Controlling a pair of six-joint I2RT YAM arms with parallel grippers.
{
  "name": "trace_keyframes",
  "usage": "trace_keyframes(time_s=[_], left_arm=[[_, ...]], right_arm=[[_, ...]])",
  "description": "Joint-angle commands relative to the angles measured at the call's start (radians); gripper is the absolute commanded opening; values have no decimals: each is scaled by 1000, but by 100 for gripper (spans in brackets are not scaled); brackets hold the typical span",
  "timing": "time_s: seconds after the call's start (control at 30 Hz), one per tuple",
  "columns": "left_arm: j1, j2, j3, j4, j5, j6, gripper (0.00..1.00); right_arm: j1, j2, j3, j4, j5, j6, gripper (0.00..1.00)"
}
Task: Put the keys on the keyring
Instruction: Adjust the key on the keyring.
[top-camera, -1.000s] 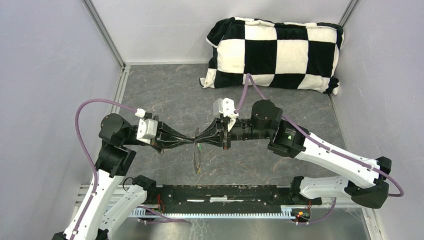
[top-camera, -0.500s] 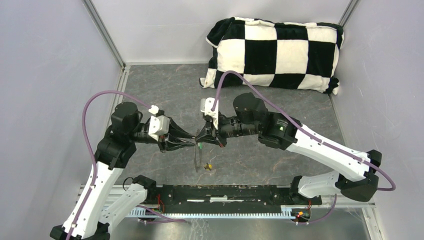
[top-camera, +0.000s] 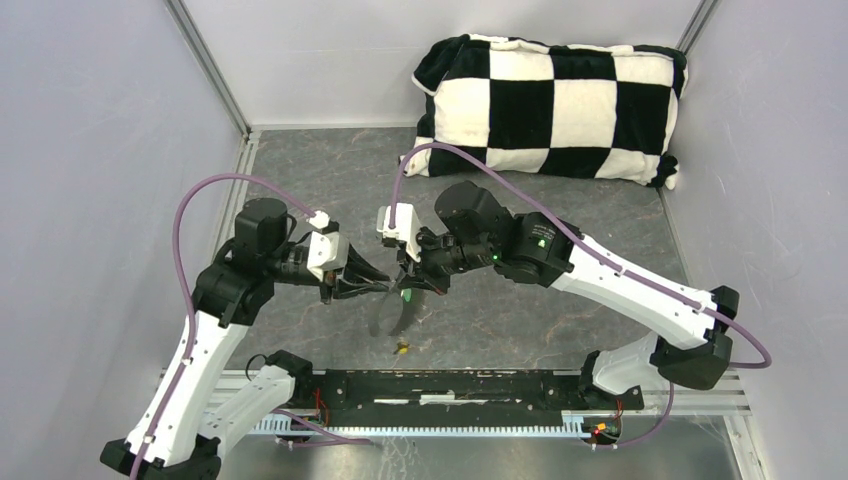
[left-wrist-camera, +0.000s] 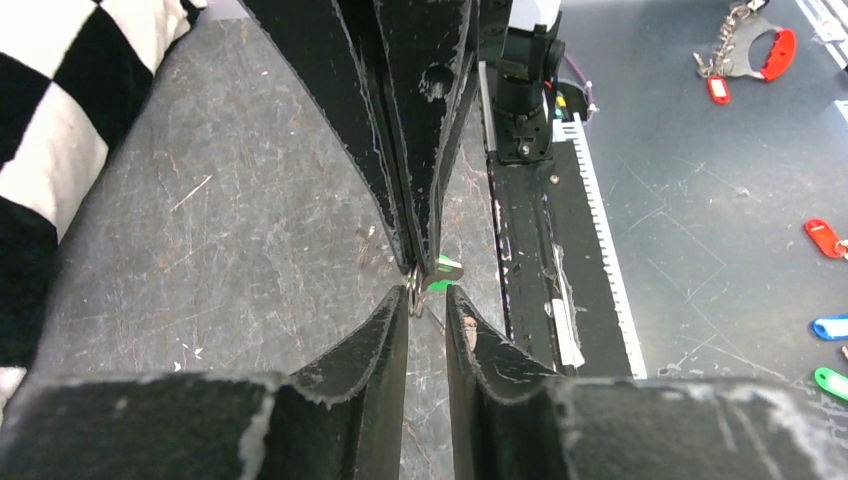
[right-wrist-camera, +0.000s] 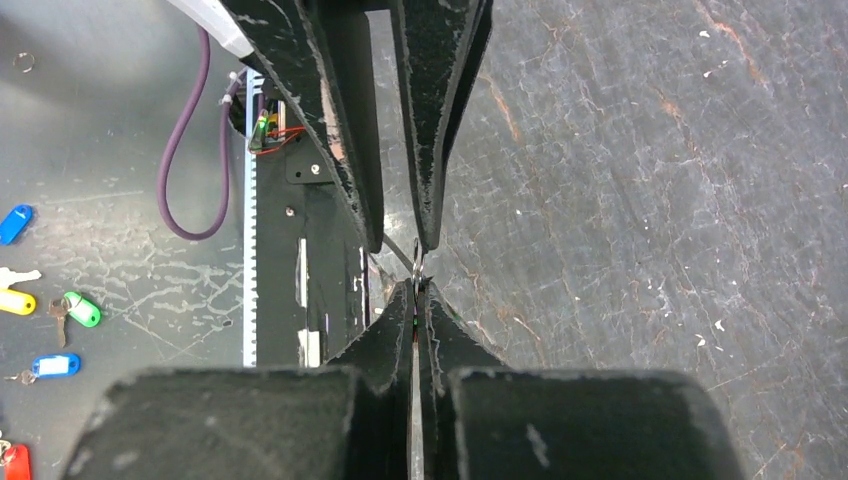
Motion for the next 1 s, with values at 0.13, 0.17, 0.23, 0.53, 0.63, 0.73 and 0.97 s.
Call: trace_keyframes(time_s=[0.13, 0.17, 0.23, 0.53, 0.63, 0.73, 0.97], left_arm=[[-12, 21, 35, -97, -25, 148, 32], [-12, 21, 36, -97, -25, 153, 32], [-12, 24, 39, -97, -25, 161, 31], [-15, 12, 31, -96, -30, 185, 16], [-15, 2, 23, -95, -40, 199, 3], [-15, -3, 23, -99, -21, 218, 2], [-15, -75, -94, 388, -4, -309, 2]], right_arm=[[18, 33, 105, -33, 5, -30, 1], [21, 41, 114, -37, 3, -31, 1], [22, 51, 128, -47, 2, -35, 1], [30, 87, 173, -72, -10, -44, 1], [31, 85, 174, -74, -14, -44, 1], [32, 68, 162, -59, -4, -32, 12], [24, -142, -45, 201, 105, 52, 52]])
